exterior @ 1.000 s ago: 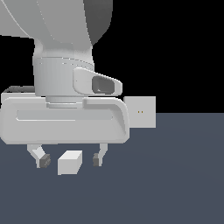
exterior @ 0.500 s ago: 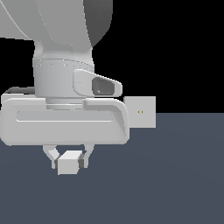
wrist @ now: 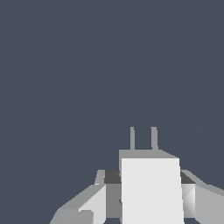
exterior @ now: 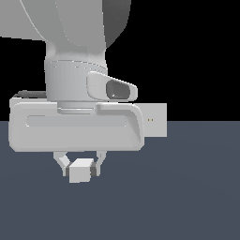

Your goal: Plug the charger into the wall socket.

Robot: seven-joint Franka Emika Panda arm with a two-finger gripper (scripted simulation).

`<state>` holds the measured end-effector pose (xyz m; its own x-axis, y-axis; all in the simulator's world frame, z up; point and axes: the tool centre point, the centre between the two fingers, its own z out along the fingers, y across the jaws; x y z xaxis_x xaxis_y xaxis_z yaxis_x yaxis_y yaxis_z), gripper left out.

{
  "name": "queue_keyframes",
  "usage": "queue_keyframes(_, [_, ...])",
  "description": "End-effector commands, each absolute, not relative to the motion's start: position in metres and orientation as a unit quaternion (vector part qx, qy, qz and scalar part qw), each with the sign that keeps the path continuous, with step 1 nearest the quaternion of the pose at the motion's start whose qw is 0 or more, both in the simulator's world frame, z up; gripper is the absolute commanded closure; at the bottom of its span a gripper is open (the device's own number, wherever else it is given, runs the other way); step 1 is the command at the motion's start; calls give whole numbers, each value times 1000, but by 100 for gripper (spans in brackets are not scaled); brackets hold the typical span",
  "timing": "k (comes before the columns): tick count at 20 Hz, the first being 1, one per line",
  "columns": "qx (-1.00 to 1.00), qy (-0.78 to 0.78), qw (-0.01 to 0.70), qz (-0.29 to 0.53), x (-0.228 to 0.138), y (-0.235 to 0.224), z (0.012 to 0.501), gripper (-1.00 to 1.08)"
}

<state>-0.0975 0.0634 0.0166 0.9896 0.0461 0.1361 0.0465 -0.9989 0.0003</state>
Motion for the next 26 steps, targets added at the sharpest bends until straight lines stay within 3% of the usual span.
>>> queue_keyframes(1, [-997,-24,1,-69,-94,55,21,108])
queue_keyframes(26, [-997,-47,3,-69,-18,-93,98,108])
